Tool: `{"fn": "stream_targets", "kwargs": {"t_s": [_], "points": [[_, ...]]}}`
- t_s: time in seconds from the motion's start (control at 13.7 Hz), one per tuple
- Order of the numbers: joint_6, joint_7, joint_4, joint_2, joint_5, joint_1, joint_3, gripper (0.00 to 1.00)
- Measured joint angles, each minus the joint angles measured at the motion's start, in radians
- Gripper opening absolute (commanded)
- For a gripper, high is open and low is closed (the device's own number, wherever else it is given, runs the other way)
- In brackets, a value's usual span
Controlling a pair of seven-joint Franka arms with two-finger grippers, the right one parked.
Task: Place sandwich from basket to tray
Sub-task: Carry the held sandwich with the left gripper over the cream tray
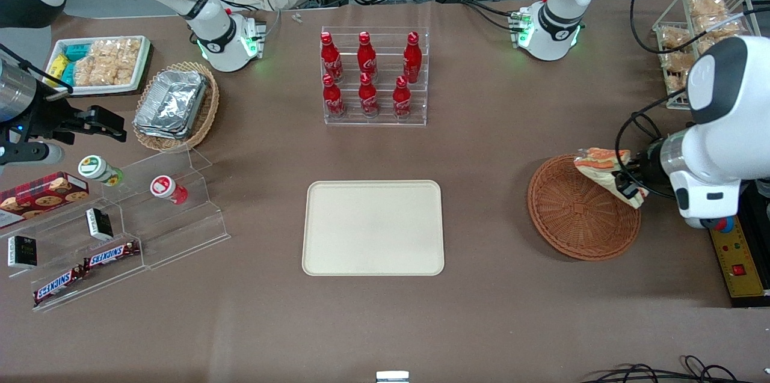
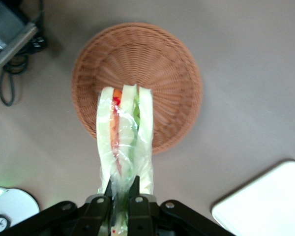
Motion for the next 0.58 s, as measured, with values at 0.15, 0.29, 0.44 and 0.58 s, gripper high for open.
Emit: {"fn": "stream_targets", "kwargs": {"t_s": [0.15, 0.29, 0.44, 0.58], "points": [[0.050, 0.003, 0.000, 0.010, -0.025, -0.003, -0.068, 0.05], [0.106, 0.030, 0.000, 0.031, -0.027, -0.009, -0.165, 0.05], [0.166, 0.122, -0.001, 0.064, -0.019, -0.038, -0.246, 0.05], [0.253, 0.206, -0.004, 0.110, 0.018, -0.117, -0.268, 0.05]]}}
